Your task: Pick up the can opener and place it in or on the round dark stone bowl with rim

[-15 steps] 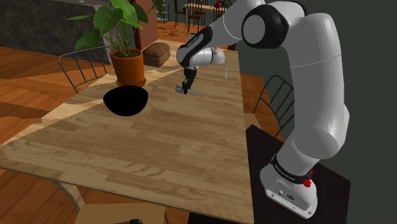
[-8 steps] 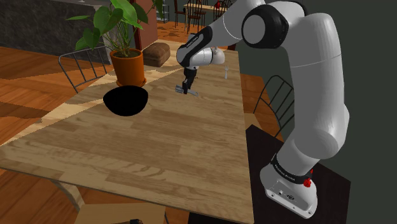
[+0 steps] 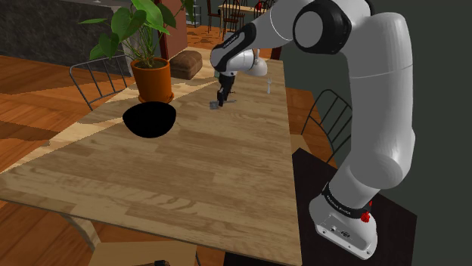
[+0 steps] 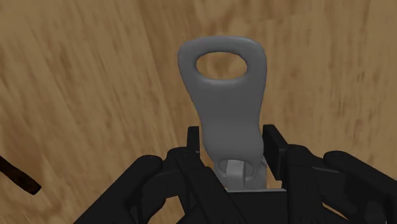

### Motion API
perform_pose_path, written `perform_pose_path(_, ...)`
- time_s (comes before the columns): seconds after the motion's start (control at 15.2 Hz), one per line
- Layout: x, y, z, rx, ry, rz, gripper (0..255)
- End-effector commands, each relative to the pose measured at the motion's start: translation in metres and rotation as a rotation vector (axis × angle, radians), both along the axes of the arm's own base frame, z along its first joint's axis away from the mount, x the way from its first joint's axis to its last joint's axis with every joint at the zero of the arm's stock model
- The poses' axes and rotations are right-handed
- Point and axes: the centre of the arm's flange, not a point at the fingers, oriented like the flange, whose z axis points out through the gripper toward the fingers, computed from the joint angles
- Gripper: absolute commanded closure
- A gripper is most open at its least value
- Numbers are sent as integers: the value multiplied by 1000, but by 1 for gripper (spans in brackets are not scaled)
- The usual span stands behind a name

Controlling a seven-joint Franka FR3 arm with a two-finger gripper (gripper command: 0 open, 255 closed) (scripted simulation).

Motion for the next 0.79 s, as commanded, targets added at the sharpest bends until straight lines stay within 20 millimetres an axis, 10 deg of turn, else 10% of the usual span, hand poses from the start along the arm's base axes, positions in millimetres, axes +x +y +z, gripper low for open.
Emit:
perform_pose_path(0.0,0,0,10,0,0,0,255)
perform_pose_path(0.73,0,0,68,0,0,0,255)
